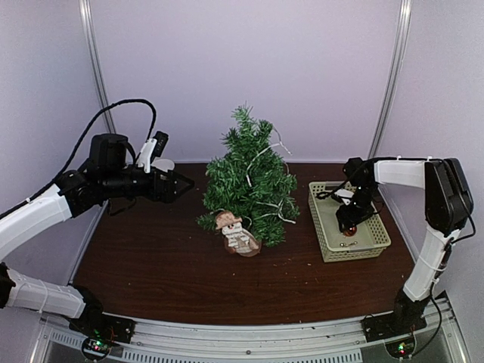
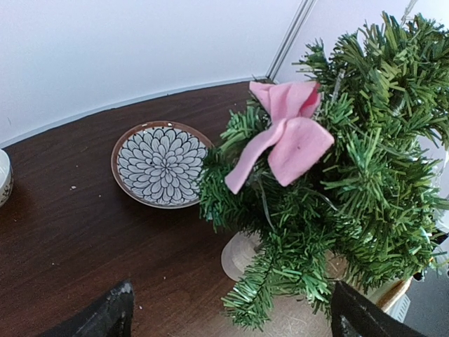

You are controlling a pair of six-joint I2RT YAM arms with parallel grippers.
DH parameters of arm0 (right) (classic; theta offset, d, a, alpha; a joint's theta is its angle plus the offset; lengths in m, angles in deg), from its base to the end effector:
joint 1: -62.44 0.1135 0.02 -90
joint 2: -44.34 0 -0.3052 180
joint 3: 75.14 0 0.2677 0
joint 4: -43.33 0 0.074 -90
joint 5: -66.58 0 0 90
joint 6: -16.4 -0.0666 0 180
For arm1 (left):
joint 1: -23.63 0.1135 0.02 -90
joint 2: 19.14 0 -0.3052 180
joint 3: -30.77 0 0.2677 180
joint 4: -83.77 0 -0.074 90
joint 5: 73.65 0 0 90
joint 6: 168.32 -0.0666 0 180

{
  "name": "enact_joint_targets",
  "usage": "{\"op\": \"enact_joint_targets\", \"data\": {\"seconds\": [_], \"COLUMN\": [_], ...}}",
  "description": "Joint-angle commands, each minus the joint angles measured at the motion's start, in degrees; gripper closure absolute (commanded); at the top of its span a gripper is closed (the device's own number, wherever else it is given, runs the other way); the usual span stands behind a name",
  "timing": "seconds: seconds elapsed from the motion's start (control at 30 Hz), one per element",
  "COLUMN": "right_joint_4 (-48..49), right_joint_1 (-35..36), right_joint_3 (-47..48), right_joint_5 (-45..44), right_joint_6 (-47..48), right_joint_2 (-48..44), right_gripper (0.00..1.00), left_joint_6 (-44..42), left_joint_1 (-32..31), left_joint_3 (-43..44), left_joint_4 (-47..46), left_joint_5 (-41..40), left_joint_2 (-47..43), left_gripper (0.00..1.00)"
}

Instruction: Decorate the small christmas tree

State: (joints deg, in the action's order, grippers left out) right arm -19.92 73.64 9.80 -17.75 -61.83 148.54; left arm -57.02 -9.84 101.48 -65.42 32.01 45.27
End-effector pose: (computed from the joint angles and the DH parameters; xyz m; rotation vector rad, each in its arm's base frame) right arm 0.3576 0.0775 0.1820 -0.6083 2.9447 0.1479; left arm 0.2236 -0.1694 0.3608 0.4045 2.0543 -0.8716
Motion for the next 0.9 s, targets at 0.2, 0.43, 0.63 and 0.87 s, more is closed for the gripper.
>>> {"op": "enact_joint_targets", "data": {"seconds": [0.2, 0.43, 0.63, 0.87], "right_joint_4": [-1.5, -2.1, -1.1, 0.7], "right_joint_1": [-0.5, -0.5, -0.5, -0.4], "right_joint_3": [-0.1, 0.4, 0.7, 1.4], "right_joint_5": [-0.2, -1.4, 2.9, 10.5], "right_joint_6": [-0.5, -1.0, -4.1, -7.5], "right_joint_2": [0.1, 0.3, -7.6, -20.9], "right_gripper": [0.42, 0.52, 0.52, 0.51], "left_joint_6": [-0.9, -1.4, -3.7, -5.5], "left_joint_1": [0.4, 0.4, 0.3, 0.3], "left_joint_3": [2.3, 2.5, 3.3, 2.5], "left_joint_4": [-1.4, -1.0, -1.0, -2.6], "left_joint_5": [0.8, 0.3, 3.5, 3.6], "left_joint_2": [0.1, -0.2, -0.4, -1.9], "left_gripper": [0.02, 0.02, 0.02, 0.02]}}
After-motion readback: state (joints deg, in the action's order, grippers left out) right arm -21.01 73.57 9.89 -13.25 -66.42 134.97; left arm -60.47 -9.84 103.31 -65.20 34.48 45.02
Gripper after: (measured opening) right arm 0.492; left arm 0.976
